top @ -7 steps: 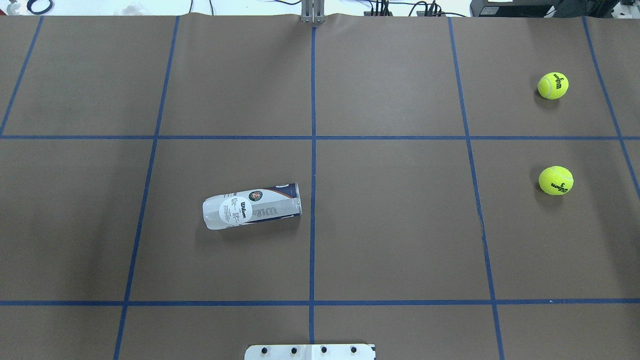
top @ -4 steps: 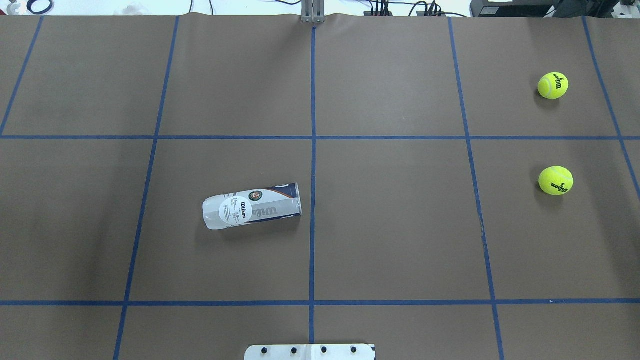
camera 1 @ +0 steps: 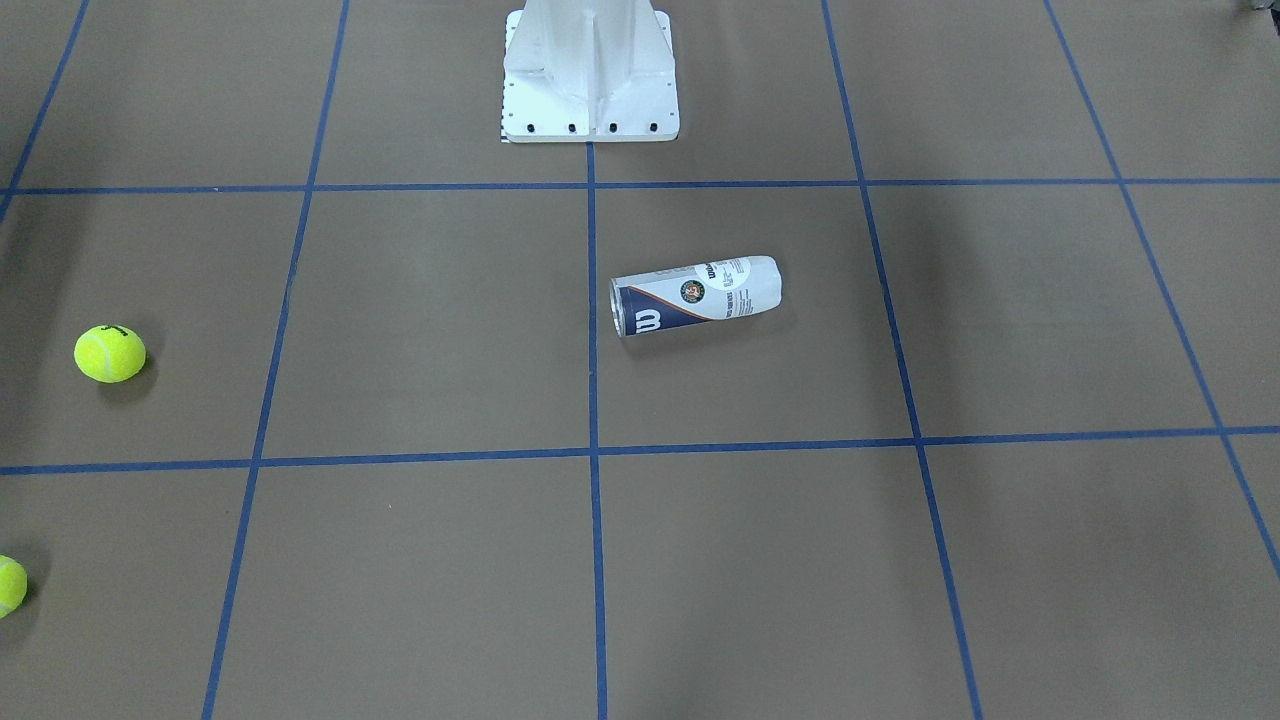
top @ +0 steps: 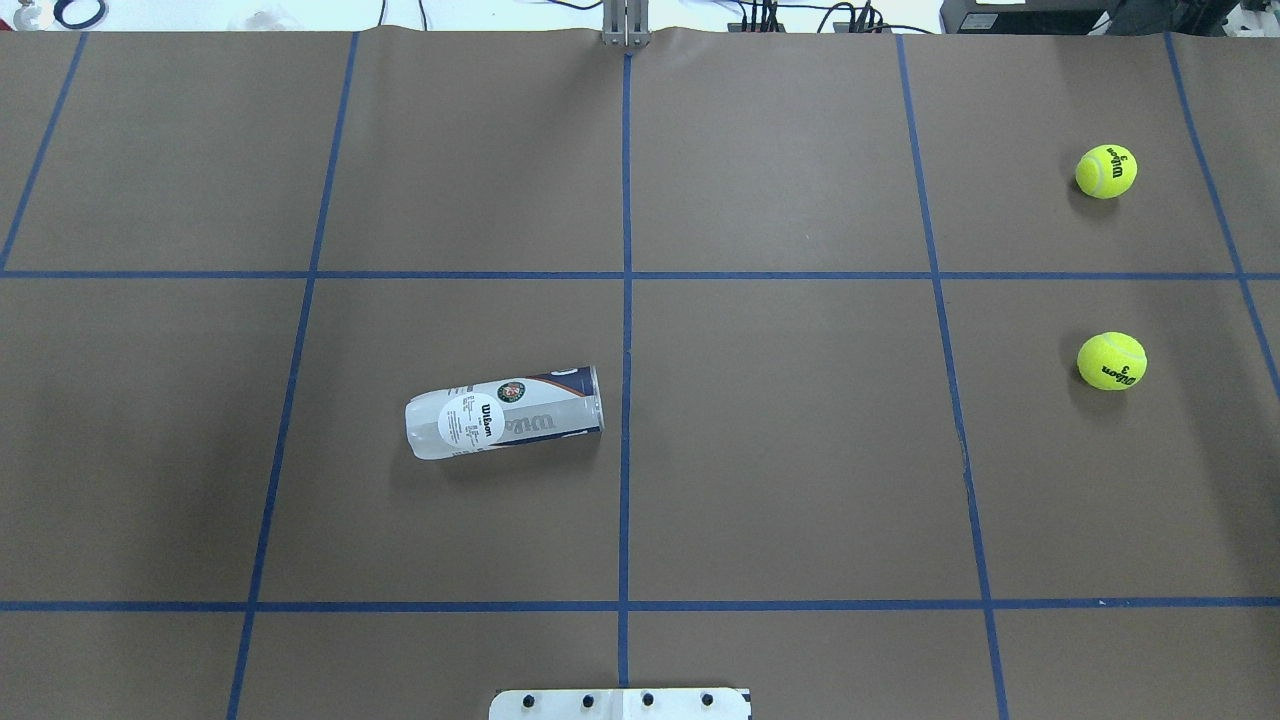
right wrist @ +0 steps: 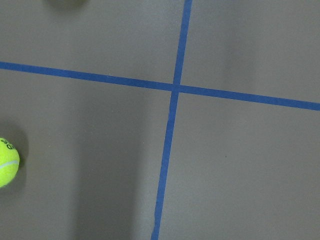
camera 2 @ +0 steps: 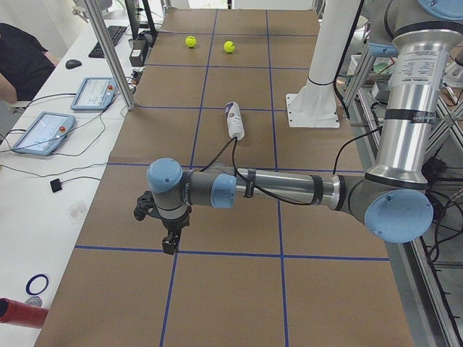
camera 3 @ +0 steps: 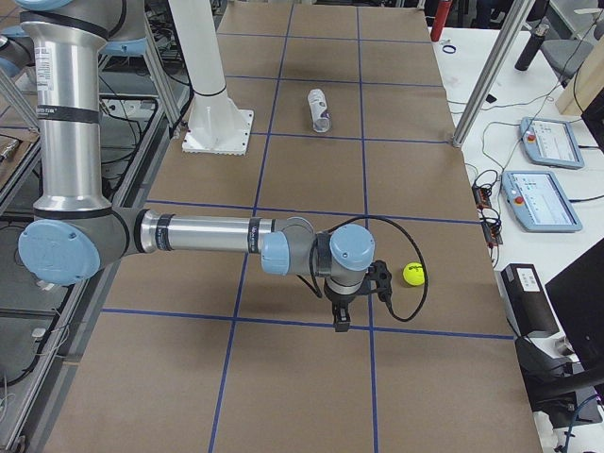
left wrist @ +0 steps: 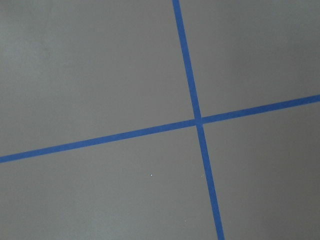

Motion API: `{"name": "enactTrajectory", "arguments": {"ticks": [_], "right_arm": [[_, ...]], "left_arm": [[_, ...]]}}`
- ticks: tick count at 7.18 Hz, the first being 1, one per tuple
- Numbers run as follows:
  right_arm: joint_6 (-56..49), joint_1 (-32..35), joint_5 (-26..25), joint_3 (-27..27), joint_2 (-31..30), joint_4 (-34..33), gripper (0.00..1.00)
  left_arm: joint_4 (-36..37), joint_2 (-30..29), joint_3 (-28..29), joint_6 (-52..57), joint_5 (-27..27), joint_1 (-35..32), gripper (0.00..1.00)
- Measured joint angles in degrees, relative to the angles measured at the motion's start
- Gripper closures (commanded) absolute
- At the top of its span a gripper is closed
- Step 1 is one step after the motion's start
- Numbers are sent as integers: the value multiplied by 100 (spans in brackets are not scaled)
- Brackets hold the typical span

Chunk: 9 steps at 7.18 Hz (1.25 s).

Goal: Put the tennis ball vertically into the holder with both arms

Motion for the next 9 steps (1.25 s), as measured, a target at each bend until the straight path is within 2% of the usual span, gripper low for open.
{"name": "enactTrajectory", "arguments": {"ticks": [2,4,6,9], "right_arm": [[15,0,0,-1,1,0,1],[17,2,6,-7,1,-5,1],[21,3,8,-21,-11,-16,1],[18,3,115,-27,-99,-26,1]], "left_arm": [[-199,-156,-498,-6,-873,12,0],[-435,-267,-1247,-493,-1322,322,0],[-458,-654,-1646,-895,-1320,860,0],[-433,-1797,-1575,-929,-996,2024,1]]}}
